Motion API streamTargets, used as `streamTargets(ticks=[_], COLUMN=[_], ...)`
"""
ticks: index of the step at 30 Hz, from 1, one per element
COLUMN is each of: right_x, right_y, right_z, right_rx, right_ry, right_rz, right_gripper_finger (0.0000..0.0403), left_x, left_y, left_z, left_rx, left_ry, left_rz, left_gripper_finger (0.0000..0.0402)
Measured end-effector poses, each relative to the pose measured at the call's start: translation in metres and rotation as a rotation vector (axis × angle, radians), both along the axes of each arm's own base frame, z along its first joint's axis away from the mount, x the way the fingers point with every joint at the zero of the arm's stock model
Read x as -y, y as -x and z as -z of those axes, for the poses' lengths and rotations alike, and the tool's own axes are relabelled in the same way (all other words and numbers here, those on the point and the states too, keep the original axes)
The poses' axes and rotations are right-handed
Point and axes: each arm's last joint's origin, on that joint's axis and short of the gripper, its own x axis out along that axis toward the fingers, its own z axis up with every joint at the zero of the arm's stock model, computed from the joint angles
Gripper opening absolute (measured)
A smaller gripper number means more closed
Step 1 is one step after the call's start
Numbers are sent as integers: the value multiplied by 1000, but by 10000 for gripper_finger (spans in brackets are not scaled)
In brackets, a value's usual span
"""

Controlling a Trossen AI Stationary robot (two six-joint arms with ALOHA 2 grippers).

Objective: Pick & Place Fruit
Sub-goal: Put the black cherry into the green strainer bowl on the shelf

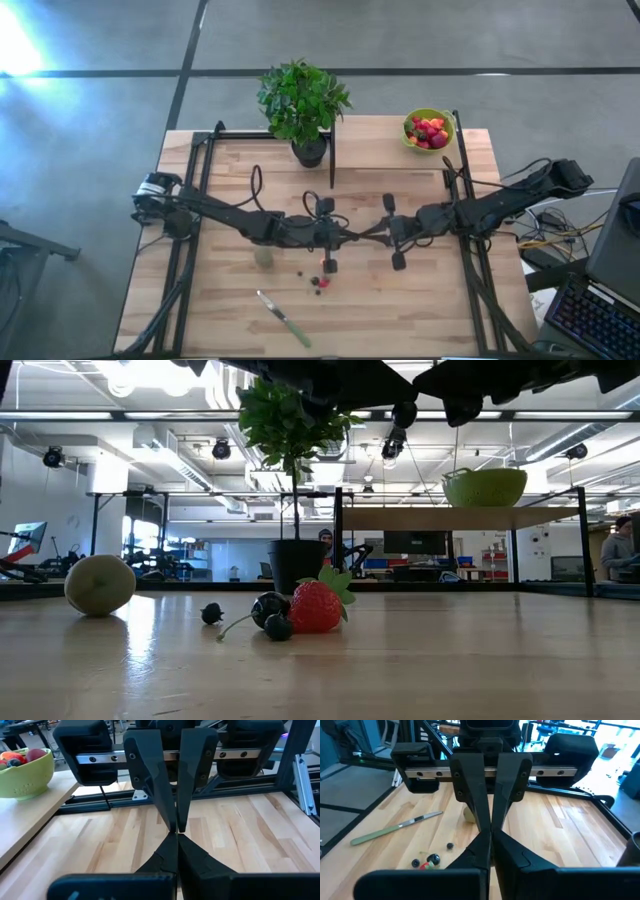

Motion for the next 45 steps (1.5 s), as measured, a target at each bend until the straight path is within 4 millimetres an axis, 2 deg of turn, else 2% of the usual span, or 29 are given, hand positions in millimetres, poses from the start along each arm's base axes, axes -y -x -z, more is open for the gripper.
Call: streamTargets(ticks=[5, 8, 14, 17, 19, 22, 26, 38, 45], right_x=[0, 0, 1, 2, 5, 11, 22, 78, 120], right_y=[0, 0, 0, 3, 5, 8, 11, 17, 28], right_z=[0, 0, 1, 6, 4, -7, -28, -90, -115], right_rx=[-3, -4, -17, -121, -204, -285, -351, -457, -504], right_ry=[2, 1, -29, -41, -21, 63, 179, 257, 182], right_rz=[7, 9, 18, 52, 147, 344, 527, 744, 803], right_gripper_finger=[8, 8, 8, 8, 8, 8, 8, 8, 8], left_x=[0, 0, 0, 0, 0, 0, 0, -1, -1], left_y=[0, 0, 0, 0, 0, 0, 0, 0, 0], left_z=[0, 0, 0, 0, -1, 0, 0, 0, 0], left_rx=[0, 0, -4, 2, 2, -1, -2, -7, -6], left_ry=[9, 13, -31, -32, -32, -33, -33, -23, -10], left_rz=[-2, -3, 8, 7, 7, 7, 5, 3, 0], left_gripper_finger=[3, 20, 102, 154, 182, 210, 223, 222, 222])
